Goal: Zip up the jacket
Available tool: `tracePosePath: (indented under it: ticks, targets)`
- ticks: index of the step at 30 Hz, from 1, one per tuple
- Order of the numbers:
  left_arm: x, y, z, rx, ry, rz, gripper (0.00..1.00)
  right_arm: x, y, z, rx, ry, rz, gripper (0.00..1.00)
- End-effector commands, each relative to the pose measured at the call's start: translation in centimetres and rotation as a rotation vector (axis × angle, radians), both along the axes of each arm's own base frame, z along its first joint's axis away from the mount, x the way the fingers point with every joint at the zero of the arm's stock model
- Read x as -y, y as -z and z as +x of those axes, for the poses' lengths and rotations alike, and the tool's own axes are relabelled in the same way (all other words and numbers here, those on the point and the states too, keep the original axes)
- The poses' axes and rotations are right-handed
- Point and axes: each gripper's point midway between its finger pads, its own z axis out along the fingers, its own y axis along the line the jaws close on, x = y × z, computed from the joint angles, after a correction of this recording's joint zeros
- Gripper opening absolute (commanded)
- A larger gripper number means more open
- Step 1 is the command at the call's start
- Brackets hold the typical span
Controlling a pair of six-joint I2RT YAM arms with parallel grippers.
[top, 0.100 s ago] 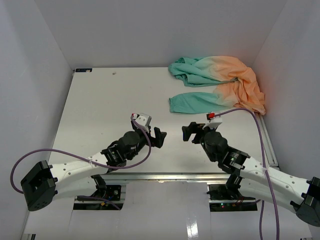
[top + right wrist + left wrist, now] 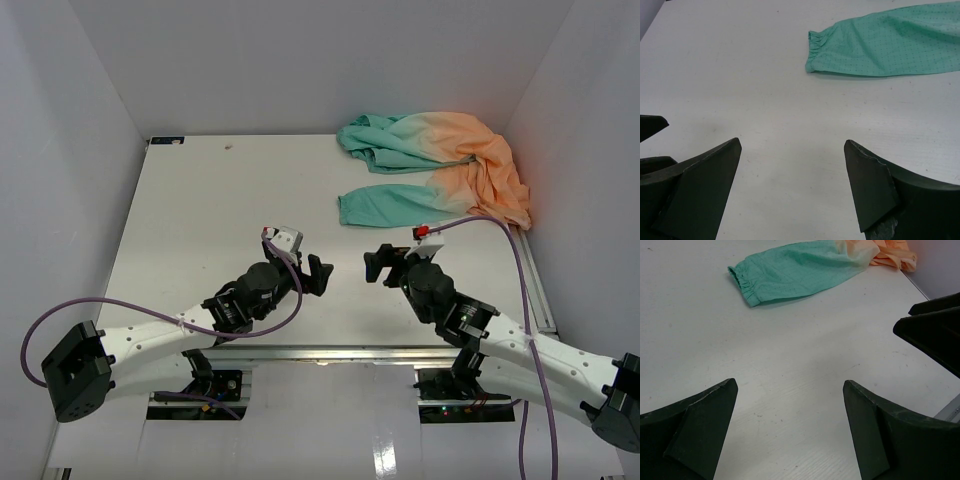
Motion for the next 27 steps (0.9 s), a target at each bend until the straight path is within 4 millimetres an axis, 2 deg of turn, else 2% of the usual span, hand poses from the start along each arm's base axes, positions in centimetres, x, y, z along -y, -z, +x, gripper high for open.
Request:
tracePosePath:
  ticks: [1,4,7,8,9,10,11,12,16,20,21,22,23,25,27]
  targets:
    - [-0.6,-0.7,0.5,0.035,-0.035,-0.007,0.98,1.3,-2.2,1.2,0.04,0.13,0.072,0.9]
    - [-1.7,-0.3,1.3,0.038,-0.112,0.021,0.98,4.0,-2.6,2.7,0.075,0.293,0.072,0.93]
    - [-2.7,-0.1,1.9,0.037,-0.18,0.036,0.98,5.3,-3.4,5.6,0.074,0.362,0.063,0.95]
    - [-2.9,0.0,2.0,0.035,-0.196,0.038,0.98,5.5,-2.9,7.1,0.047,0.378,0.046,0.94]
    - [-3.1,0.1,2.1,0.032,-0.209,0.039,0.98,5.8,-1.5,9.1,-0.001,0.394,0.019,0.94]
    - [-3.2,0.2,2.1,0.029,-0.214,0.038,0.98,6.4,-2.2,10.9,-0.014,0.4,0.045,0.94]
    - [-3.3,0.4,2.2,0.028,-0.224,0.039,0.98,6.5,-1.2,12.9,-0.055,0.402,0.03,0.94]
    - [-3.6,0.5,2.3,0.029,-0.237,0.04,0.98,6.5,0.7,14.8,-0.112,0.402,-0.001,0.94]
    - [-4.0,0.7,2.5,0.015,-0.273,0.042,0.98,7.7,4.0,22.1,-0.23,0.442,-0.033,0.94]
    - [-3.6,0.8,2.4,0.002,-0.257,0.039,0.98,8.0,7.3,27.9,-0.303,0.444,0.017,0.97]
    - [-3.5,0.9,2.3,-0.002,-0.254,0.041,0.98,7.8,6.4,29.1,-0.279,0.438,0.037,0.97]
    - [-3.5,0.9,2.3,-0.006,-0.255,0.042,0.98,7.6,6.3,30.6,-0.266,0.436,0.043,0.97]
    - [-3.5,0.8,2.4,-0.008,-0.258,0.042,0.98,7.5,7.0,32.2,-0.265,0.436,0.041,0.98]
    - [-3.6,0.8,2.3,-0.015,-0.26,0.038,0.98,7.6,10.0,34.2,-0.302,0.417,0.05,0.97]
    - [-3.4,0.5,2.1,-0.018,-0.249,0.023,0.98,7.2,10.7,36.5,-0.271,0.358,0.104,0.98]
